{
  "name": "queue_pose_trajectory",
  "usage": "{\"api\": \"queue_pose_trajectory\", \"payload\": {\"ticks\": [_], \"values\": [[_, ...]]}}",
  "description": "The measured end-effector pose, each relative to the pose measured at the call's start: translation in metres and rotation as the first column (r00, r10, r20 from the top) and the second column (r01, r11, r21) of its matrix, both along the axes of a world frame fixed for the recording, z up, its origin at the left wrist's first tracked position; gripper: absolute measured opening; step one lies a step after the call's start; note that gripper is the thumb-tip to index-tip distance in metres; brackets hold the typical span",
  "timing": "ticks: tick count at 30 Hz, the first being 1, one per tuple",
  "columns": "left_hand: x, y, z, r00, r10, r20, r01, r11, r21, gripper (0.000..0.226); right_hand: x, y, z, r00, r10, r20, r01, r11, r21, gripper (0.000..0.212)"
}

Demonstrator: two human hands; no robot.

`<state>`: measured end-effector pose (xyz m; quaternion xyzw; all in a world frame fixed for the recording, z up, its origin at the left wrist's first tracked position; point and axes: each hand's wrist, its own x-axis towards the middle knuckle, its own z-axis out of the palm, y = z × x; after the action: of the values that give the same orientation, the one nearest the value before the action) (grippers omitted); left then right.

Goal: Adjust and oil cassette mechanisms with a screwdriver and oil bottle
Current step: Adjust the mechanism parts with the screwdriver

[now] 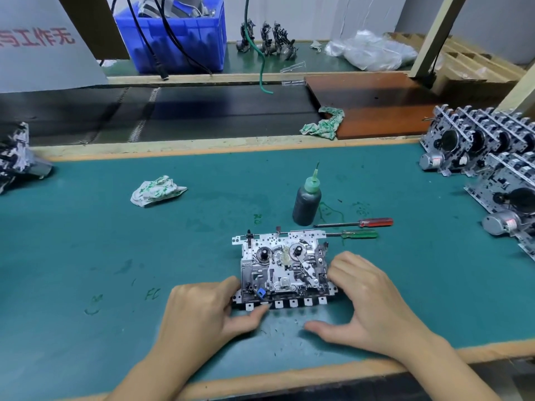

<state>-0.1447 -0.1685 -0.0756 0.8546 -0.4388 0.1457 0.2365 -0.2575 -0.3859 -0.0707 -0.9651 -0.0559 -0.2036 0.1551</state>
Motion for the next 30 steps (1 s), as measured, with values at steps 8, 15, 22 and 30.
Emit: {"api": "queue_pose_trajectory", "payload": {"ticks": [8,15,22,30], "values": [[-0.009,-0.007,0.005,0.995,0.088,-0.046,-0.090,0.995,-0.047,0.061,0.002,0.001,-0.001,0.999,-0.037,0.008,0.037,0.999,-0.003,0.045],[-0.002,-0.005,0.004,0.991,0.110,-0.076,-0.110,0.994,0.011,0.074,0.004,0.004,0.002,0.999,-0.047,-0.001,0.047,0.999,0.010,0.048],[0.002,0.001,0.024,0.971,0.070,-0.227,-0.102,0.986,-0.132,0.061,0.008,0.022,0.014,0.984,-0.140,-0.110,0.175,0.878,0.446,0.052],[0.015,-0.008,0.032,0.887,0.141,-0.440,-0.296,0.904,-0.307,0.065,0.041,0.022,0.036,0.966,-0.087,-0.244,0.229,0.725,0.649,0.065]]}}
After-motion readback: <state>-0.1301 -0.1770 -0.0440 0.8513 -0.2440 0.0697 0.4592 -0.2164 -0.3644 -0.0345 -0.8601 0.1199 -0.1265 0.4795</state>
